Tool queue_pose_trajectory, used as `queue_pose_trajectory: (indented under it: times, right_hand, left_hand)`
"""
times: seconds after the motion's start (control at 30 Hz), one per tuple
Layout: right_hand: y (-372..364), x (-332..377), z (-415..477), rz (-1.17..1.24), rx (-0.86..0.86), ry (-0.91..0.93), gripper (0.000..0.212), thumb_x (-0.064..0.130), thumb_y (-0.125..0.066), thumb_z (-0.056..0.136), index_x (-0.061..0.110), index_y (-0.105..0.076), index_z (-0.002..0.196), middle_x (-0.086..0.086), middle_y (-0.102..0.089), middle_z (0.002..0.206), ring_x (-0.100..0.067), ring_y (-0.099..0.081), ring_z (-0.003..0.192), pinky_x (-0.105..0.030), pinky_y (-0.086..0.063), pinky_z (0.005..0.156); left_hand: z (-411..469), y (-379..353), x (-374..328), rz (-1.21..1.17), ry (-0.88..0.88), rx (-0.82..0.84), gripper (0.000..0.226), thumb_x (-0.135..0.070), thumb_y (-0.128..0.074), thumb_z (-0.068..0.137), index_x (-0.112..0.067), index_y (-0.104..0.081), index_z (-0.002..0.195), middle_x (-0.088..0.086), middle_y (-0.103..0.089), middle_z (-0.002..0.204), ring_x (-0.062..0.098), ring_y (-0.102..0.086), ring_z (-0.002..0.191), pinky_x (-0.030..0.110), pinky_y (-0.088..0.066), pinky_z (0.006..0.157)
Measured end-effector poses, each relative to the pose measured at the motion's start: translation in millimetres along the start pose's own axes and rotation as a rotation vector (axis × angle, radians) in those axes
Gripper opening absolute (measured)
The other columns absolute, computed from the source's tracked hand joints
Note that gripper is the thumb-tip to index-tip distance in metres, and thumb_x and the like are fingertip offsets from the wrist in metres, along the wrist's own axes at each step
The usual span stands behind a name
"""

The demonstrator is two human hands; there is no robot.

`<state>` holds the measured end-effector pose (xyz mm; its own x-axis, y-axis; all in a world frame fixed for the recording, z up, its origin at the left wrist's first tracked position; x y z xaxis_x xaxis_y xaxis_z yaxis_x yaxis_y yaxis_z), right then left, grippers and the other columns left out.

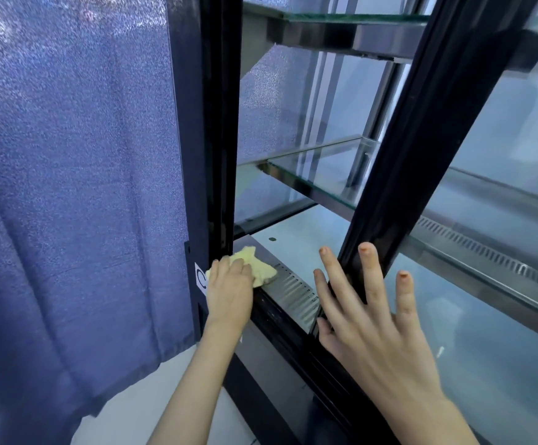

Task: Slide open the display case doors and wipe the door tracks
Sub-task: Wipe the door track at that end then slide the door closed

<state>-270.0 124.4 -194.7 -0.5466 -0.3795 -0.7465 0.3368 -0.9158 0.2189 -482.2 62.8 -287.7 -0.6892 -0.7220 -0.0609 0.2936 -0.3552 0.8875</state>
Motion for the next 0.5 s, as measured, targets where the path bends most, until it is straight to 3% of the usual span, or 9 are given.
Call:
queue_pose_trajectory:
  times: [0.1, 0.2, 0.3, 0.4, 0.47, 0.5]
  right_hand:
    - [1.0, 0.5, 1.1, 0.016, 0.004, 0.0, 0.06, 0.045, -0.051, 0.082, 0.017, -0.053, 0.135, -0.006, -0.03, 0.153, -0.044, -0.007, 0.142, -0.057, -0.002, 0.113]
    - [1.5, 0.6, 0.7, 0.02, 0.005, -0.004, 0.06, 0.042, -0.05, 0.082, 0.017, -0.051, 0.136, -0.006, -0.029, 0.154, -0.043, -0.006, 0.142, -0.057, -0.001, 0.113]
    - [1.3, 1.4, 0.6, 0.019, 0.01, -0.008, 0.059, 0.041, -0.048, 0.084, 0.016, -0.05, 0.138, -0.007, -0.027, 0.154, -0.043, -0.006, 0.142, -0.058, 0.001, 0.113]
    - [1.4, 0.9, 1.2, 0.033, 0.009, -0.015, 0.057, 0.041, -0.048, 0.085, 0.016, -0.05, 0.137, -0.007, -0.027, 0.154, -0.043, -0.006, 0.142, -0.058, 0.004, 0.114]
    - [1.4, 0.7, 1.7, 0.043, 0.006, -0.014, 0.056, 0.04, -0.048, 0.085, 0.017, -0.052, 0.135, -0.006, -0.028, 0.154, -0.043, -0.006, 0.142, -0.058, 0.004, 0.114]
    - [1.5, 0.7, 1.8, 0.046, 0.005, -0.015, 0.055, 0.04, -0.047, 0.085, 0.017, -0.052, 0.135, -0.006, -0.028, 0.154, -0.043, -0.005, 0.142, -0.058, 0.004, 0.114]
  left_hand:
    - [13.9, 0.6, 6.4, 0.056, -0.013, 0.032, 0.026, 0.005, -0.044, 0.066, -0.007, -0.067, 0.073, 0.009, -0.062, 0.074, 0.03, -0.055, 0.079, 0.042, -0.046, 0.084]
    - [16.5, -0.8, 9.4, 0.035, -0.04, -0.031, 0.019, 0.01, -0.063, 0.053, -0.007, -0.064, 0.06, 0.008, -0.058, 0.061, 0.028, -0.054, 0.063, 0.035, -0.05, 0.069]
    - [8.3, -2.9, 8.2, -0.058, -0.068, -0.07, 0.026, 0.011, -0.073, 0.048, -0.01, -0.062, 0.06, 0.006, -0.059, 0.061, 0.027, -0.054, 0.059, 0.031, -0.044, 0.063]
    - [-6.7, -2.7, -3.4, -0.179, -0.086, -0.09, 0.021, 0.005, -0.074, 0.054, -0.012, -0.064, 0.061, 0.002, -0.062, 0.065, 0.024, -0.053, 0.059, 0.031, -0.039, 0.06]
    - [-22.4, 2.4, -14.9, -0.237, -0.129, -0.12, 0.01, -0.006, -0.063, 0.068, -0.015, -0.068, 0.069, -0.002, -0.065, 0.073, 0.021, -0.054, 0.065, 0.029, -0.037, 0.063]
    - [-31.1, 6.8, -21.2, -0.273, -0.143, -0.117, 0.017, -0.012, -0.053, 0.075, -0.017, -0.069, 0.073, -0.004, -0.066, 0.077, 0.02, -0.054, 0.067, 0.029, -0.037, 0.064]
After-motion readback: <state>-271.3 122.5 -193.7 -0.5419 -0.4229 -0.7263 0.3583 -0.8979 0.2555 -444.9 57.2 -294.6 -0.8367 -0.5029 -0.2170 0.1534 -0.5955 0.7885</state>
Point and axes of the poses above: each hand's wrist, its own z-axis towards the middle knuckle, its own y-axis out of the back of the hand, x = y × z, the point moved 2 cm from there along z, towards the middle knuckle
